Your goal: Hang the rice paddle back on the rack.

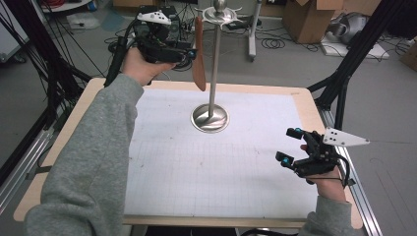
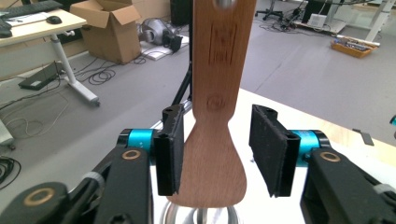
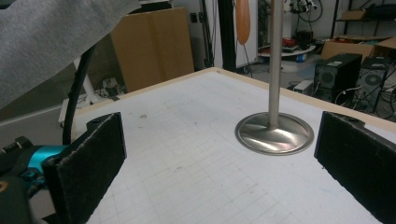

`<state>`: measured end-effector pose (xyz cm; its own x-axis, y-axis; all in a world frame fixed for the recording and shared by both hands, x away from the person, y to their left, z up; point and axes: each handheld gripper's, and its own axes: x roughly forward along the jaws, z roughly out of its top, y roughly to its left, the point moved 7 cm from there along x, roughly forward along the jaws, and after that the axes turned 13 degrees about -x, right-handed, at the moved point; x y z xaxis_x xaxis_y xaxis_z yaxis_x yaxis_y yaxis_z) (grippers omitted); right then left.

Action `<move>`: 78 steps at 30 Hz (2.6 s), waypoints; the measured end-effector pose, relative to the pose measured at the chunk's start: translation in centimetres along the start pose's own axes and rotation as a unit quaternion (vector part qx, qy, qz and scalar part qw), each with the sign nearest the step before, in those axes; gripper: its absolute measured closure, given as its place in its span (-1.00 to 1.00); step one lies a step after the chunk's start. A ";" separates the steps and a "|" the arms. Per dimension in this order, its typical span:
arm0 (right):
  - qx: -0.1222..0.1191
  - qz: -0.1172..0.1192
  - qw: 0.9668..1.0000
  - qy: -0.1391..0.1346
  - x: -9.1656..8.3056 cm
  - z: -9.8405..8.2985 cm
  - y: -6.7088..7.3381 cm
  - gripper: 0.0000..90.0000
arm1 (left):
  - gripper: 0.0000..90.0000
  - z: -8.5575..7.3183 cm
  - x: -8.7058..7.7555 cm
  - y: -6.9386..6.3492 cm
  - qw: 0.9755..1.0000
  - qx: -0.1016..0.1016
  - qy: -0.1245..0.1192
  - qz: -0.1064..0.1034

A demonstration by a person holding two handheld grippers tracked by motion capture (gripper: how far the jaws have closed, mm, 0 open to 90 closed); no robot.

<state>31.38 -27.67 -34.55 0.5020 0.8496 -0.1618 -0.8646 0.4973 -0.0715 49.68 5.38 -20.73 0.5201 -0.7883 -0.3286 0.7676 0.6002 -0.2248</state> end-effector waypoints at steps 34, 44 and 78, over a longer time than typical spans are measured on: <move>-0.022 0.008 1.000 0.009 1.2 0.7 1.0 -0.98 | -0.60 -5.9 -4.7 -0.3 0.999 0.019 -0.040 -0.003; -0.015 0.012 1.000 0.019 1.8 0.4 1.0 -0.98 | -0.63 -8.1 -6.7 0.6 0.998 -0.002 -0.051 0.022; -0.025 0.014 1.000 0.003 2.8 1.3 0.9 -0.98 | -0.73 -15.1 -11.4 1.7 0.996 -0.022 -0.090 0.017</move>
<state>32.04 -24.65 -33.83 0.4779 0.8618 -0.1699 -0.8782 0.4640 -0.1163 39.42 17.41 -31.22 0.6073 -0.7766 -0.1679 0.7332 0.6291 -0.2581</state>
